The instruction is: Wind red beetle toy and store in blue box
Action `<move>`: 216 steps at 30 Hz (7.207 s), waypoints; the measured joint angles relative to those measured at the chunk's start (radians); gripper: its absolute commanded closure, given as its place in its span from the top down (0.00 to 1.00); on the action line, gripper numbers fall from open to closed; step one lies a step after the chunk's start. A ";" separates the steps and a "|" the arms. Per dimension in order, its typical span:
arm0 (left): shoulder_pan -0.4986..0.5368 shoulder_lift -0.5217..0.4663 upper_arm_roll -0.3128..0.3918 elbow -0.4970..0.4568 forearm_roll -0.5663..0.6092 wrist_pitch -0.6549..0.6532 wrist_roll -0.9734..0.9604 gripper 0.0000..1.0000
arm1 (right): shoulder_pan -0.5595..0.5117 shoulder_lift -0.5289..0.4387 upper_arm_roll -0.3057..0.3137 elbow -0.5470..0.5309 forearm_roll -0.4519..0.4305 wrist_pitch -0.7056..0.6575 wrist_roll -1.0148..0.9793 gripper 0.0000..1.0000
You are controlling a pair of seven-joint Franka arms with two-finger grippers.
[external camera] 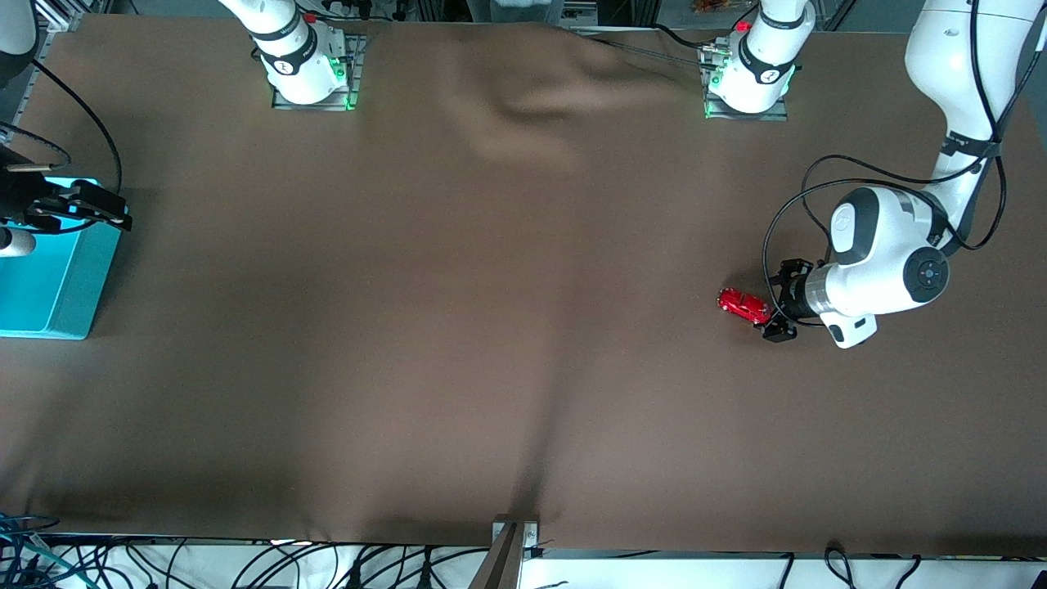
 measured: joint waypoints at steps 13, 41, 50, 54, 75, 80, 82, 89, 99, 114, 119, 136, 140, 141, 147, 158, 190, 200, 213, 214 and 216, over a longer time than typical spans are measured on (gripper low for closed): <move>-0.013 0.034 0.004 -0.045 0.011 0.070 -0.031 1.00 | 0.000 0.000 0.001 0.000 0.000 0.000 0.000 1.00; -0.013 0.084 0.009 -0.043 0.021 0.122 -0.045 0.00 | 0.000 0.000 0.002 0.000 0.000 0.000 -0.001 1.00; -0.009 0.083 0.019 -0.035 0.022 0.125 -0.112 0.00 | 0.000 0.000 0.002 0.000 0.000 0.000 -0.001 1.00; -0.001 0.081 0.028 -0.031 0.022 0.117 -0.132 0.00 | 0.000 0.000 0.002 0.000 0.000 0.000 -0.001 1.00; 0.046 0.081 0.033 -0.037 0.023 0.096 -0.166 0.00 | 0.000 0.000 0.003 0.000 0.000 0.000 -0.001 1.00; 0.054 0.081 0.032 -0.037 0.023 0.096 -0.144 0.00 | 0.000 0.000 0.003 0.000 0.000 0.000 -0.001 1.00; 0.060 0.081 0.032 -0.037 0.023 0.096 -0.133 0.00 | 0.000 0.000 0.003 0.000 0.000 0.000 -0.001 1.00; 0.094 0.082 0.032 -0.037 0.023 0.096 -0.099 0.00 | 0.000 0.002 0.004 0.000 0.000 0.000 -0.001 1.00; 0.169 0.082 0.033 -0.036 0.053 0.096 -0.057 0.00 | 0.000 0.004 0.004 0.000 0.000 0.000 -0.001 1.00; 0.210 0.086 0.034 -0.026 0.083 0.096 -0.027 0.00 | 0.000 0.004 0.004 0.000 0.000 0.000 -0.001 1.00; 0.227 0.090 0.034 -0.020 0.085 0.096 -0.016 0.00 | 0.000 0.004 0.004 0.000 0.000 0.000 -0.001 1.00; 0.244 0.100 0.048 0.000 0.115 0.094 -0.012 0.00 | 0.000 0.004 0.004 0.000 0.000 0.000 -0.001 1.00; 0.245 0.103 0.054 0.006 0.117 0.092 -0.012 0.00 | 0.000 0.004 0.004 0.000 0.000 0.000 -0.001 1.00; 0.245 0.103 0.056 0.007 0.118 0.092 -0.012 0.00 | 0.000 0.004 0.004 0.000 0.000 0.000 -0.001 1.00; 0.245 0.105 0.059 0.011 0.118 0.091 -0.012 0.00 | 0.000 0.004 0.004 0.000 0.000 0.000 -0.001 1.00; 0.245 0.108 0.071 0.019 0.126 0.091 -0.012 0.00 | 0.000 0.004 0.004 0.000 0.000 0.000 -0.001 1.00; 0.246 0.137 0.092 0.031 0.137 0.091 -0.014 0.72 | 0.000 0.004 0.004 0.000 0.000 0.000 -0.001 1.00; 0.246 0.153 0.094 0.037 0.138 0.093 -0.014 0.71 | 0.000 0.004 0.004 0.000 0.001 0.000 -0.001 1.00; 0.243 0.153 0.087 0.073 0.138 0.055 -0.024 0.80 | 0.000 0.004 0.004 0.000 0.001 0.000 -0.001 1.00; 0.243 0.153 0.086 0.077 0.138 0.052 -0.027 0.80 | 0.000 0.004 0.004 0.000 0.001 0.000 -0.001 1.00; 0.241 0.153 0.085 0.082 0.138 0.047 -0.032 0.80 | 0.000 0.004 0.004 0.000 0.001 0.000 -0.001 1.00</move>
